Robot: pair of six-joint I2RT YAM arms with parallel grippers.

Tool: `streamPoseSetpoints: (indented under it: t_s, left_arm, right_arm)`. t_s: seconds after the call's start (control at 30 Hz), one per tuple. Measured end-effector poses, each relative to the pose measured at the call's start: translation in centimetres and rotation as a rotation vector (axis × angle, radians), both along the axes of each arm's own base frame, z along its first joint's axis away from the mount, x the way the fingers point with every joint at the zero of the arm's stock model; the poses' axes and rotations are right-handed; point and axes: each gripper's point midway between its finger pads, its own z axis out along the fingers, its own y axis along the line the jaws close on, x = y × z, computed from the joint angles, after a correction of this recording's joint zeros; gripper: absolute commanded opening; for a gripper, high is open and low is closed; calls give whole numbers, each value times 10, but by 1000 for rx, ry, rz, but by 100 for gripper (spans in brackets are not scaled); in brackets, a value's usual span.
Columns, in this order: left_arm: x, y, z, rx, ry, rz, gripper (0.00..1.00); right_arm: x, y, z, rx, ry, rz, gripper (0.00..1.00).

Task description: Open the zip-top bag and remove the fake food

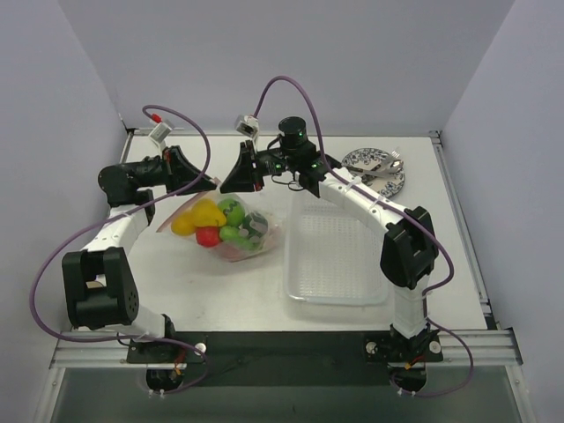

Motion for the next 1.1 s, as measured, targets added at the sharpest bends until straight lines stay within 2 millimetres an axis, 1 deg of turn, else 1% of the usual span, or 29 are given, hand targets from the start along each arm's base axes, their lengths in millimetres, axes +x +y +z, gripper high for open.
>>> streamPoseSetpoints:
  t_s: [0.13,0.27,0.33,0.43,0.57,0.8,0.9,1.0,1.03,1.1]
  left_arm:
    - [2,0,0,-5,-4,7,0]
    - [12,3,-1,-28,0,40,0]
    - [19,7,-6,-37,13,65,1]
    - [24,17,-14,-42,35,97,2]
    - [27,27,-24,-47,63,135,3]
    - [23,23,-20,-45,49,125,3]
    - [23,26,-20,-46,45,135,3]
    - [26,38,-23,-47,43,176,3]
    - [26,45,-26,-47,45,200,3]
    - [28,67,-33,-43,55,266,2]
  right_arm:
    - [5,-2,2,7,4,-18,0]
    - [14,-5,4,40,33,-47,0]
    - [18,-6,4,59,51,-68,0]
    - [27,-9,7,85,69,-102,0]
    - [36,-15,15,110,99,-131,0]
    - [41,-20,20,126,106,-136,0]
    - [42,-21,20,127,102,-140,0]
    - [47,-21,19,127,95,-160,0]
    - [49,-21,19,129,93,-173,0]
    - [58,-24,20,136,88,-208,0]
